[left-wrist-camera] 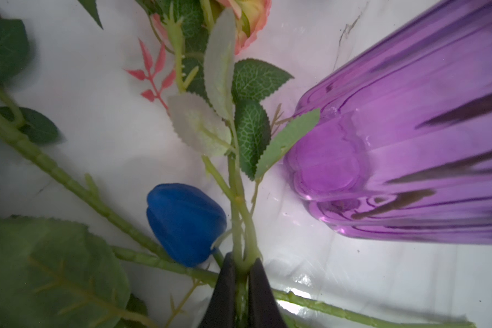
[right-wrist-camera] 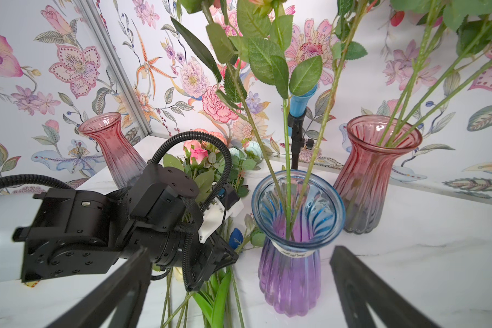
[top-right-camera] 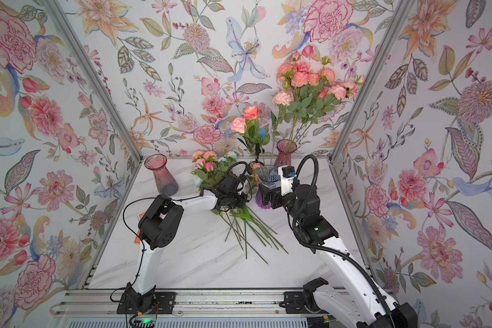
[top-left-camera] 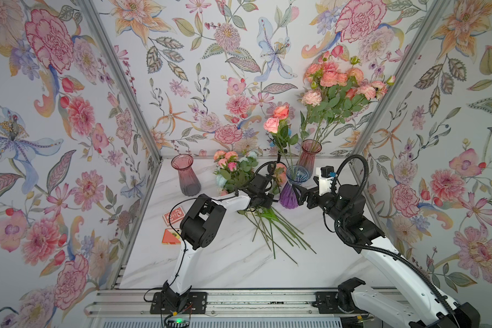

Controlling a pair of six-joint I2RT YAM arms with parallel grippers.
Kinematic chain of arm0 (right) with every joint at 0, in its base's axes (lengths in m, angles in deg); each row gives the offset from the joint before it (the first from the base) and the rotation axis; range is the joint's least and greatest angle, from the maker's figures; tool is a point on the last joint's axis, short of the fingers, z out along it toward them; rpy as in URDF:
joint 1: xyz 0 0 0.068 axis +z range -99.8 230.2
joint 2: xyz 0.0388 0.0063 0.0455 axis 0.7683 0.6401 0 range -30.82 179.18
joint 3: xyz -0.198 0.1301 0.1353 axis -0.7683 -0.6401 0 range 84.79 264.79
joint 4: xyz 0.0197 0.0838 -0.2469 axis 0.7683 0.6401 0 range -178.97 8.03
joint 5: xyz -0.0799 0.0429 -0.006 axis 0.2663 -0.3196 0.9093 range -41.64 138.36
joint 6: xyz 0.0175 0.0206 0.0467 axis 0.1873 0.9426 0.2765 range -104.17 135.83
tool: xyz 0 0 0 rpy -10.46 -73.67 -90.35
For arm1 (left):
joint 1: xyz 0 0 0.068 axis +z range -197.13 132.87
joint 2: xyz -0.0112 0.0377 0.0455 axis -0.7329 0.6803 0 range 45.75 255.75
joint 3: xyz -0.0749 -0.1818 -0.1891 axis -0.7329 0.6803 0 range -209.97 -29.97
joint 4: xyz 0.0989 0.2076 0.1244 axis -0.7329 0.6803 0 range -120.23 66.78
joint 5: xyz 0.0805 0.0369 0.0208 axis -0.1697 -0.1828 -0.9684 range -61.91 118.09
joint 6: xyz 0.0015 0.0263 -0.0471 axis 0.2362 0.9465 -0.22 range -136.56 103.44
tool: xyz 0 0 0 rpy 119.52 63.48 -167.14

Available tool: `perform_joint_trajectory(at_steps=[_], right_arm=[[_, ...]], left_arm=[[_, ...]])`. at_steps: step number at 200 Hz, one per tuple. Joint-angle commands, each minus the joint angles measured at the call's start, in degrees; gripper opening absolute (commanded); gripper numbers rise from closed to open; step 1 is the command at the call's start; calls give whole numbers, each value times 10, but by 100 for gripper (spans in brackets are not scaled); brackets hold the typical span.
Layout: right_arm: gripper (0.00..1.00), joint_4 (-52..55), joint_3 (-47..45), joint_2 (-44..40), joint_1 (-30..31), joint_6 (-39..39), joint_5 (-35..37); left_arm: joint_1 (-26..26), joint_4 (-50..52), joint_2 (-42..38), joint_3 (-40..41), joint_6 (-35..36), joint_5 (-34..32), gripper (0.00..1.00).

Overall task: Place the pink flowers into the vase
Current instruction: Pick up the flower at the center of the board.

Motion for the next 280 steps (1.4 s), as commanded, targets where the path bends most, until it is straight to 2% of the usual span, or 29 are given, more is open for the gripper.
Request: perform_joint_trajectory(at_steps=[1,83,153,200,219,244,265,280], right_arm=[[99,-2,-4,-7,-2,2,-10],[100,4,6,-12,1,7,-14],[99,9,9,-14,13,8,-10],[99,15,13,-6,27,5,-8],[99,20,18,1,35,2,-7],[99,25,28,16,51,2,-16],[99,19,40,33,70,4,-17],[99,8,49,50,86,9,-17]], left_arm=[[12,-34,-52,-1,-29,31,0],[60,-92,-140,77,-92,48,0],[117,-363,-209,254,-221,111,0],[133,-524,-190,284,-299,182,0],[131,-518,-200,284,-282,178,0],[131,-476,-241,299,-224,157,0],[129,-419,-288,316,-166,114,0],[122,-358,-328,327,-121,47,0]])
